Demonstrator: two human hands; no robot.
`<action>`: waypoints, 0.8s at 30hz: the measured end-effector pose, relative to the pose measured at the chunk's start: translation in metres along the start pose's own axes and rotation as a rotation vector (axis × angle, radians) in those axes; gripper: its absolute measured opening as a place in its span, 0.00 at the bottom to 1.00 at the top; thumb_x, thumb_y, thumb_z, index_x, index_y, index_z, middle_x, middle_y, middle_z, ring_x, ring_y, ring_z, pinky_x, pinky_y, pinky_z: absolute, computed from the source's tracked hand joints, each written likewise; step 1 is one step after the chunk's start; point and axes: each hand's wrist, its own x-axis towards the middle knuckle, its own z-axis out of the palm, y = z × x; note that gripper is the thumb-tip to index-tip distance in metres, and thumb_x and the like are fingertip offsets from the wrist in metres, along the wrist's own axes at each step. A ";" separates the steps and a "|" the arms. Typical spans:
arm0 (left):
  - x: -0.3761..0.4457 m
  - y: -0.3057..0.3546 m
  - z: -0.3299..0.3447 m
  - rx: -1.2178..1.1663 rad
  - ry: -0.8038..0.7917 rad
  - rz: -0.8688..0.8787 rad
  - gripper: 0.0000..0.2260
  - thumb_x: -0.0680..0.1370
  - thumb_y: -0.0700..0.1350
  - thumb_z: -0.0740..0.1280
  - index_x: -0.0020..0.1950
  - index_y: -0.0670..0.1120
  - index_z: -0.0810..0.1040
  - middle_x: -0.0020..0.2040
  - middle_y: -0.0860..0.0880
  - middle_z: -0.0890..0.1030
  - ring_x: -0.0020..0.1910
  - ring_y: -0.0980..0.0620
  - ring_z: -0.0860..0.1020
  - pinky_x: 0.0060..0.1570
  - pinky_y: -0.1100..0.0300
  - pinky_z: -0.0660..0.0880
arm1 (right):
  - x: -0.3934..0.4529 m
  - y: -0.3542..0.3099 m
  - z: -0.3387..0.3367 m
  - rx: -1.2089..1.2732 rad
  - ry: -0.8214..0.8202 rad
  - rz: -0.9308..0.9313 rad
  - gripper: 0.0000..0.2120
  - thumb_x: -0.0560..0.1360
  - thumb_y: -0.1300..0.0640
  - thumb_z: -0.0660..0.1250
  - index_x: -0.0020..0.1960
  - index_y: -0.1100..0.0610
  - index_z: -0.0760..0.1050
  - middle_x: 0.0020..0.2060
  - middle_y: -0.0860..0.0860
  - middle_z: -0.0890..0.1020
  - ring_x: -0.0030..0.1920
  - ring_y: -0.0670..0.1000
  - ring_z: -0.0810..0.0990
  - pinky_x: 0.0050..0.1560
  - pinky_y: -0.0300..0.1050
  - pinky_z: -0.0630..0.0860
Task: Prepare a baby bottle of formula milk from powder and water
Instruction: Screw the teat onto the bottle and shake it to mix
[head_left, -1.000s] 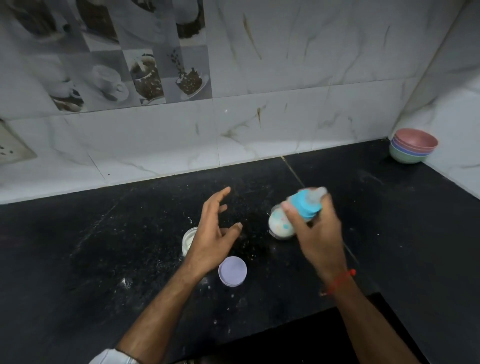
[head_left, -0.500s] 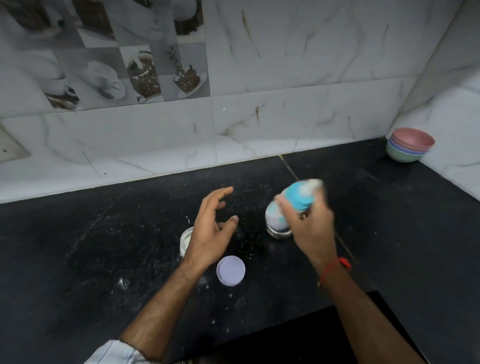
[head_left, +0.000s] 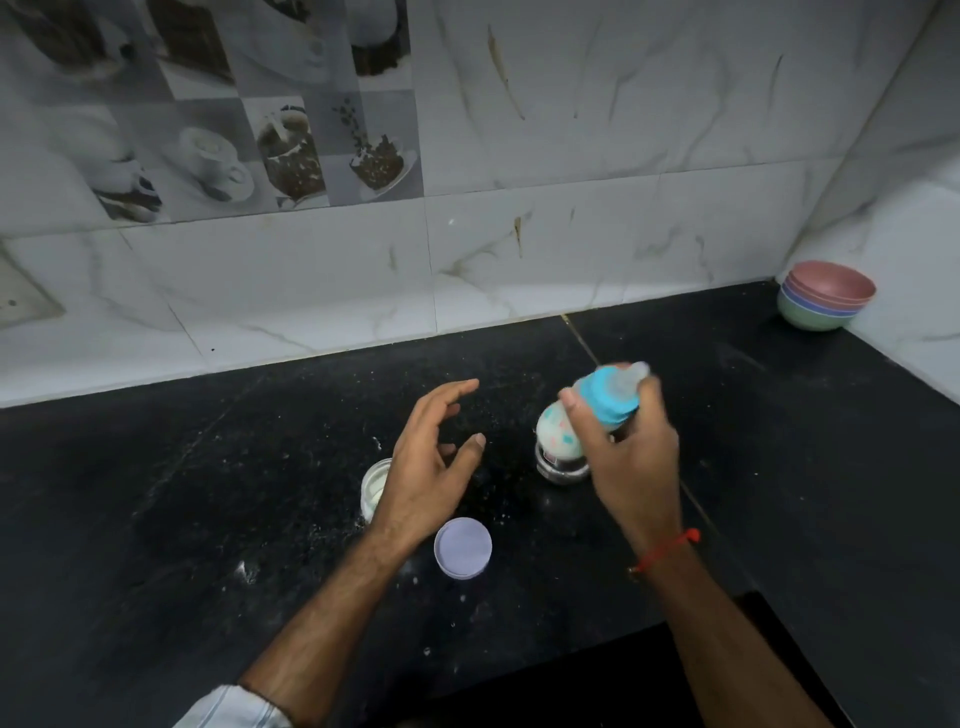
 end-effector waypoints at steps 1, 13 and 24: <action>0.001 -0.001 -0.001 -0.001 0.009 -0.007 0.26 0.79 0.37 0.71 0.73 0.58 0.73 0.72 0.60 0.72 0.69 0.59 0.74 0.55 0.58 0.81 | 0.001 -0.005 -0.001 0.067 0.067 -0.061 0.17 0.75 0.52 0.75 0.59 0.53 0.72 0.51 0.46 0.83 0.52 0.43 0.84 0.51 0.33 0.80; 0.004 0.000 -0.001 -0.052 0.050 -0.037 0.25 0.80 0.37 0.71 0.71 0.58 0.74 0.71 0.58 0.74 0.68 0.57 0.75 0.54 0.65 0.80 | 0.019 -0.031 -0.011 0.092 -0.012 -0.068 0.21 0.73 0.44 0.73 0.59 0.54 0.73 0.49 0.44 0.83 0.51 0.43 0.85 0.51 0.37 0.82; 0.003 0.003 0.004 -0.058 0.040 -0.031 0.25 0.79 0.37 0.71 0.71 0.59 0.74 0.71 0.59 0.74 0.68 0.58 0.75 0.53 0.66 0.79 | 0.021 -0.003 -0.010 -0.175 -0.182 0.052 0.19 0.73 0.46 0.77 0.58 0.53 0.74 0.49 0.46 0.84 0.52 0.48 0.84 0.54 0.44 0.81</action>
